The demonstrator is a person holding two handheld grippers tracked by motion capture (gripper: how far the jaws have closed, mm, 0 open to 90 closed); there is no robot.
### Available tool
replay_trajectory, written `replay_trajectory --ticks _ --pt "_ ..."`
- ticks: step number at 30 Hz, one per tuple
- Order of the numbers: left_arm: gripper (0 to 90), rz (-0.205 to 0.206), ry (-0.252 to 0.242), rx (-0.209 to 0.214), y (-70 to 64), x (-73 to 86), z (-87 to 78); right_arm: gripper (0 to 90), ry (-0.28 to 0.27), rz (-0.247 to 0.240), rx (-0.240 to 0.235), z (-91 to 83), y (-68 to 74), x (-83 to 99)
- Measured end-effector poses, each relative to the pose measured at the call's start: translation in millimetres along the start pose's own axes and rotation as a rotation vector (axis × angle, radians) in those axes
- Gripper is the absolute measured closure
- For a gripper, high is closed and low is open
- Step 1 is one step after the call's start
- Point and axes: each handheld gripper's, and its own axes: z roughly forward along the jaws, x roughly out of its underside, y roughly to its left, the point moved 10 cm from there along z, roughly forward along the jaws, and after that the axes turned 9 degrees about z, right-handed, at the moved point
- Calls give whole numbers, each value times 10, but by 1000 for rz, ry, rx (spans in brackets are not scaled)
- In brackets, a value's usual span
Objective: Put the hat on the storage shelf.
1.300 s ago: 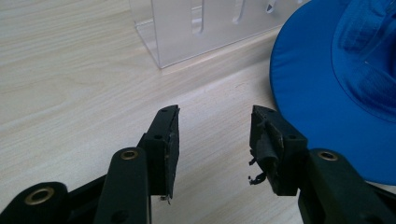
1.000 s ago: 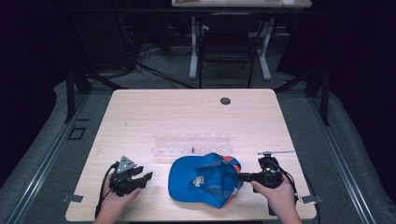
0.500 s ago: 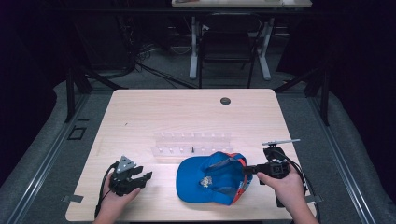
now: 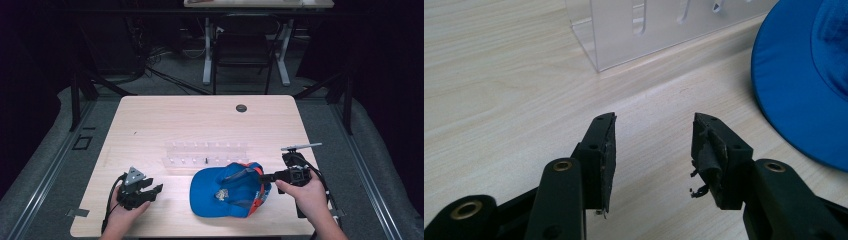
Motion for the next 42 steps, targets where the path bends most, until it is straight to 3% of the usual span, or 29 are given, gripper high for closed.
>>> replay_trajectory --ticks 10,18,30,42 --pt "528 -1 1 -2 6 5 6 787 7 15 -75 -118 246 -143" --pt "528 -3 0 -3 8 4 3 787 -11 -25 -64 -209 385 -237" --pt "528 1 2 0 -1 4 6 788 -36 -84 -85 -444 741 -398" --pt "528 6 5 -1 -8 6 9 788 -35 -97 -102 -523 926 -445"
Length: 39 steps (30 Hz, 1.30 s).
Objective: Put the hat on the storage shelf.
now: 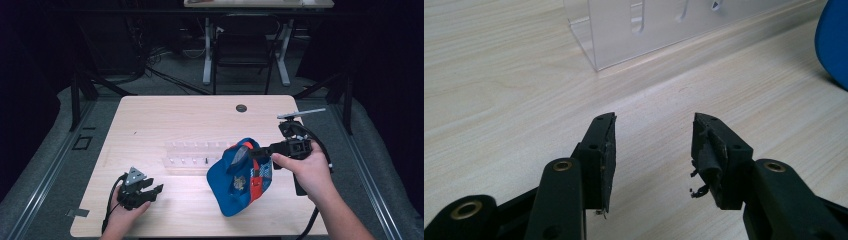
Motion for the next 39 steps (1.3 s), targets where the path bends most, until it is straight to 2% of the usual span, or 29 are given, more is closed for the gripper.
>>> replay_trajectory --ticks 5,10,16,26,33,39 --pt "528 -2 -4 1 1 -3 2 788 -6 7 -17 -8 59 -32" --pt "528 0 1 5 -11 0 5 788 -13 32 -58 -6 121 -66" --pt "528 3 0 9 -28 -4 10 788 -29 40 -68 -7 164 -127" --pt "527 1 -8 15 -54 -18 12 789 -52 60 -128 -21 325 -267" --pt "524 6 -6 18 -63 -21 12 789 -64 70 -142 -9 420 -384" --pt "521 2 -14 27 -98 -48 11 789 -75 58 -137 -22 518 -473"
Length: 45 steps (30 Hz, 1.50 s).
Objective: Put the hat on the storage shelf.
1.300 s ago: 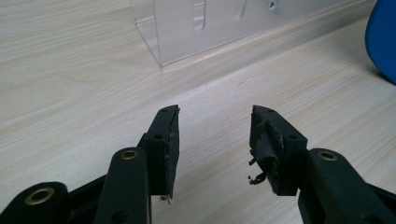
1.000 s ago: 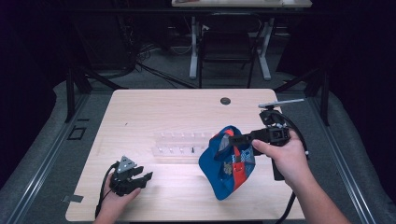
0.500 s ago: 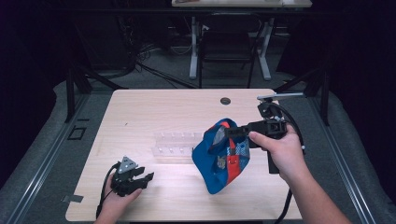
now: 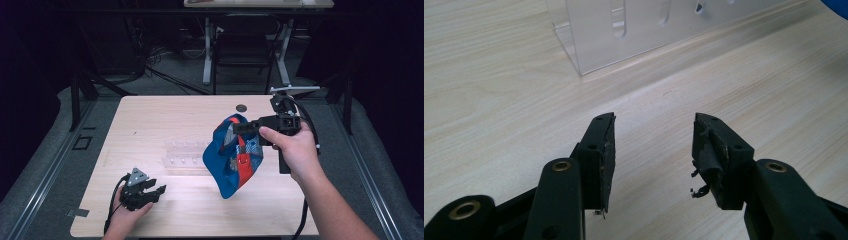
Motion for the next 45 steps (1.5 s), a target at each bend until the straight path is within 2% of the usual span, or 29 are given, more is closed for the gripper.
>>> replay_trajectory --ticks 3,9,18,23,24,25,26,27,28,30,32,33,36,42,45 --pt "520 -4 2 7 -13 -17 -12 789 -2 1 3 5 22 -27" --pt "515 14 -55 6 -72 -206 -84 789 -13 18 -4 35 79 -129" --pt "495 86 -96 27 -283 -471 -112 789 -35 17 1 96 158 -233" --pt "475 114 -115 58 -445 -625 -62 789 -44 26 -4 142 170 -292" --pt "469 128 -124 70 -529 -702 -45 789 -44 26 -2 169 177 -307" --pt "463 128 -124 70 -529 -702 -45 789 -44 26 -2 169 177 -307" --pt "463 152 -130 80 -620 -776 -30 789 -43 24 1 196 185 -323" --pt "463 152 -130 80 -620 -776 -30 789 -43 24 1 196 185 -323" --pt "463 178 -132 90 -718 -837 -9 789 -42 25 -6 224 204 -337" --pt "463 188 -140 89 -762 -871 -1 789 -42 24 -4 256 213 -347" --pt "462 208 -150 111 -899 -946 11 789 -37 25 -3 291 218 -353" --pt "459 208 -150 111 -899 -946 11 789 -37 25 -3 291 218 -353" --pt "451 240 -168 144 -1060 -1019 6 789 -41 29 -10 348 231 -377" --pt "460 256 -165 152 -1177 -1044 48 789 -39 26 -23 410 270 -370" --pt "463 276 -157 142 -1228 -1050 86 789 -38 25 -27 424 281 -364"
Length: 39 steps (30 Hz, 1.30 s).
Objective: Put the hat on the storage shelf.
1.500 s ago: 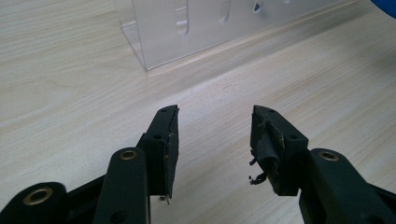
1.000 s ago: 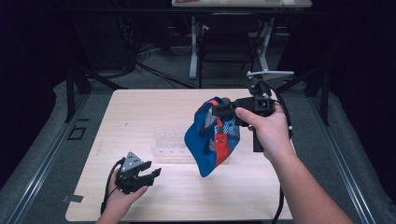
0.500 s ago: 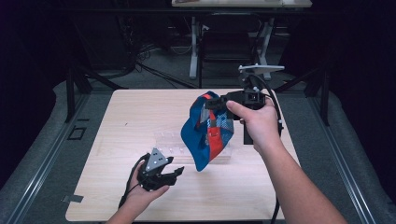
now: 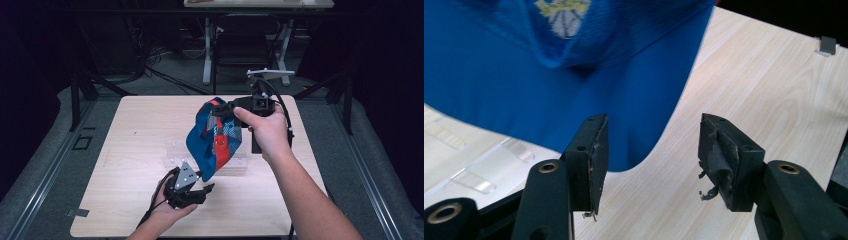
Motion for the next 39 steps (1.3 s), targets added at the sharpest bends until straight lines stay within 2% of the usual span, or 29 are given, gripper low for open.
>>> replay_trajectory --ticks 3,7,12,19,24,25,31,39 --pt "504 19 14 -29 -17 -21 48 789 0 1 3 20 -2 7" --pt "558 27 25 -46 -5 -21 74 789 1 3 -3 28 -2 14" --pt "714 37 32 -63 40 -6 53 789 -2 6 -2 5 -14 13" --pt "805 43 29 -101 171 10 -40 789 -15 13 -7 -62 -25 -13" --pt "876 54 31 -144 277 21 -94 789 -16 13 -11 -78 -24 -15" --pt "879 69 38 -169 316 25 -103 789 -16 12 -11 -74 -20 -12" --pt "881 61 23 -166 406 17 -95 789 -15 4 -17 -51 1 -6" --pt "881 9 -19 -133 519 22 -25 790 -14 6 -17 13 -29 -20"
